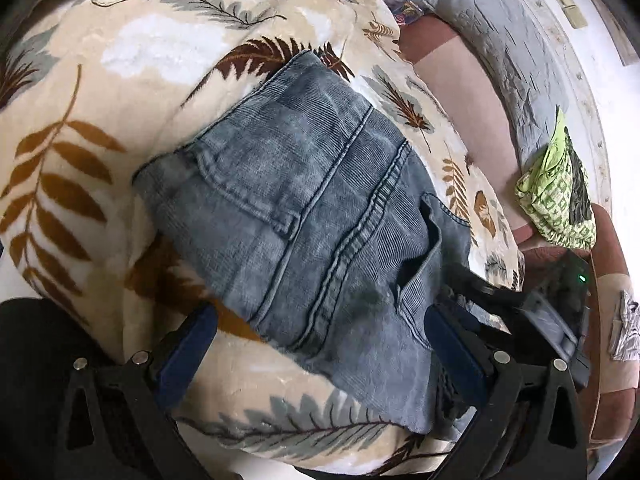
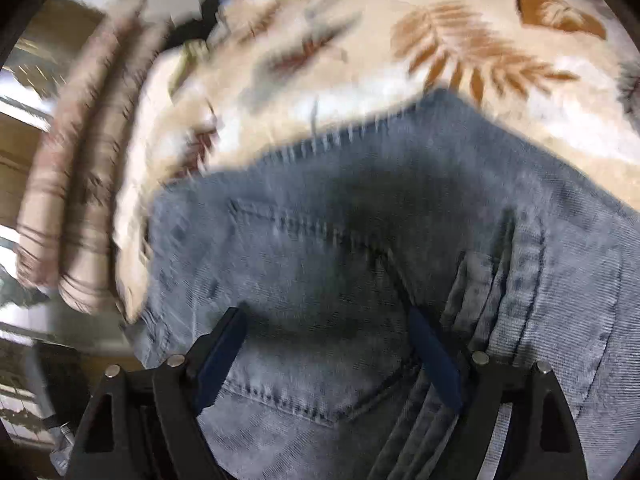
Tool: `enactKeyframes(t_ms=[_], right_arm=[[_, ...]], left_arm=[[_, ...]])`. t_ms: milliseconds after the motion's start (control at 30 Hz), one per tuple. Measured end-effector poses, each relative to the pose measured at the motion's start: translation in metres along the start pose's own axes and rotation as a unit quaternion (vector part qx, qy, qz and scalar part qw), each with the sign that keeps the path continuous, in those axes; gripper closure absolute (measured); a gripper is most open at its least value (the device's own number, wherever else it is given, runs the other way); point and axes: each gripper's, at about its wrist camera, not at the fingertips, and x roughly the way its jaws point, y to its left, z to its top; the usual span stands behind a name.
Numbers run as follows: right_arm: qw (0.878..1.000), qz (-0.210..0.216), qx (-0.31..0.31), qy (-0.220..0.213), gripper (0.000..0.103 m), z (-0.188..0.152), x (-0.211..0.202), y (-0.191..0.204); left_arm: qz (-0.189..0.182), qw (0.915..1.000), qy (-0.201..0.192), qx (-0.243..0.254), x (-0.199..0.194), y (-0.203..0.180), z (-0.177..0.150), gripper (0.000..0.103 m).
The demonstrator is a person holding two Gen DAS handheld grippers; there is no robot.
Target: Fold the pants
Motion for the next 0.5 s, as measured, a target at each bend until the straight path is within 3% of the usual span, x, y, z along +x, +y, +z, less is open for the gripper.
enactKeyframes(t_ms=[233, 500], right_arm=[[1.000, 0.018, 0.020, -0.008, 0.015, -0.019, -0.037, -0.014], [0.998, 0.050, 0.018, -0.022, 0.015, -0.062, -0.073, -0.025]], left_arm=[[0.003, 0.9990, -0.030, -0.032, -0.001, 0.004, 0.017, 0.001], [0.091, 0.9936, -0.060, 0.030, 0.004, -0.016, 0.019, 0.001]])
